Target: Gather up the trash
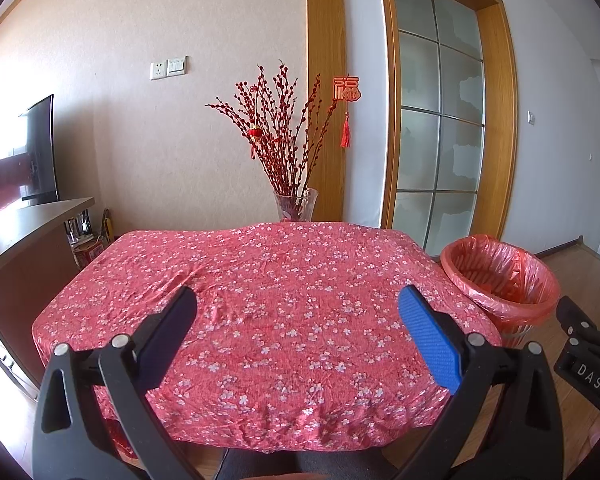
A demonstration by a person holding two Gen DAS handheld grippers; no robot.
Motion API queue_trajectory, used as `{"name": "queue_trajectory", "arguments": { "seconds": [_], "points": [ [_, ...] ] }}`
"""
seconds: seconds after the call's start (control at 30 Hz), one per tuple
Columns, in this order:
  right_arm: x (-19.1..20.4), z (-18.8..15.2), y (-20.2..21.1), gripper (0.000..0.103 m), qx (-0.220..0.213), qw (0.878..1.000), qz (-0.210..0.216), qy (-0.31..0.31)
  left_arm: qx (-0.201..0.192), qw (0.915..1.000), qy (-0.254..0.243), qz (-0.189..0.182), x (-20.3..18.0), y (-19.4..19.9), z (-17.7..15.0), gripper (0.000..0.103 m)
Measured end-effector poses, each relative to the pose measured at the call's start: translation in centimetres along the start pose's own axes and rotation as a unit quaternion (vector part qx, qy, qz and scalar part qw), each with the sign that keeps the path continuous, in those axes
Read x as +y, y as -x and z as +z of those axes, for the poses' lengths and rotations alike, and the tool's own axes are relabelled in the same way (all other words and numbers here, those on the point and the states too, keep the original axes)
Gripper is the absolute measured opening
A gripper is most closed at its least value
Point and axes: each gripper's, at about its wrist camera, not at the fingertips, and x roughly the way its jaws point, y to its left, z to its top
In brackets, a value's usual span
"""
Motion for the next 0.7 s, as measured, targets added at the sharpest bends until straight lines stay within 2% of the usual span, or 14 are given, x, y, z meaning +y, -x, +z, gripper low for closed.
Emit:
{"name": "queue_trajectory", "arguments": {
  "seconds": [0.7],
  "points": [
    [-0.11,0.09,0.0,0.101,0.003,1.0,0.004,0.002,0.009,0.9999,0.001,-0.004,0.09,-0.39,-0.37,0.098]
  ]
}}
